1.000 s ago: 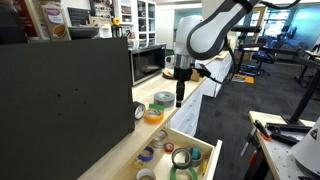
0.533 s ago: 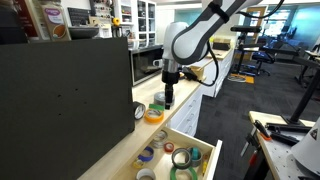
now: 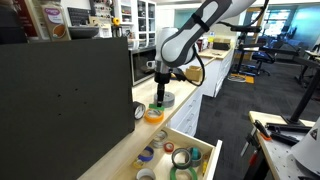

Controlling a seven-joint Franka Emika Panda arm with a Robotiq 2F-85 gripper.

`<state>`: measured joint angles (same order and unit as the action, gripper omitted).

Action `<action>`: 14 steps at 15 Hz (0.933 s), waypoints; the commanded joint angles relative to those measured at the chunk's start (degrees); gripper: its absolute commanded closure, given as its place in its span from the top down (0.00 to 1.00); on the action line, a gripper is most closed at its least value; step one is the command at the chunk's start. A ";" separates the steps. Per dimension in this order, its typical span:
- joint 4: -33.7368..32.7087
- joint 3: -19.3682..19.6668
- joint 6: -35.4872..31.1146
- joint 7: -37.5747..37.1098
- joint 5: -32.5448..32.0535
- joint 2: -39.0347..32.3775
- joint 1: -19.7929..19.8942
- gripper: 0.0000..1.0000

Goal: Remove the green tape from the top of the counter and place it in the open drawer

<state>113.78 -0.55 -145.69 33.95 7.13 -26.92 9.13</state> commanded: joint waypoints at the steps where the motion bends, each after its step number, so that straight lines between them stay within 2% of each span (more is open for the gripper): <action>1: -4.55 -1.68 1.61 1.40 -1.12 -3.51 2.34 1.00; 8: -8.09 -3.38 2.56 2.70 -0.77 -7.55 4.13 1.00; 9: -8.23 -3.64 2.59 2.94 -0.65 -7.85 4.42 0.75; 11: -8.29 -3.87 2.76 3.46 -0.54 -8.18 4.92 0.68; 14: -8.33 -4.10 2.93 3.86 -0.34 -8.33 5.67 0.46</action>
<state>106.74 -3.11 -144.90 36.21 7.06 -34.97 12.58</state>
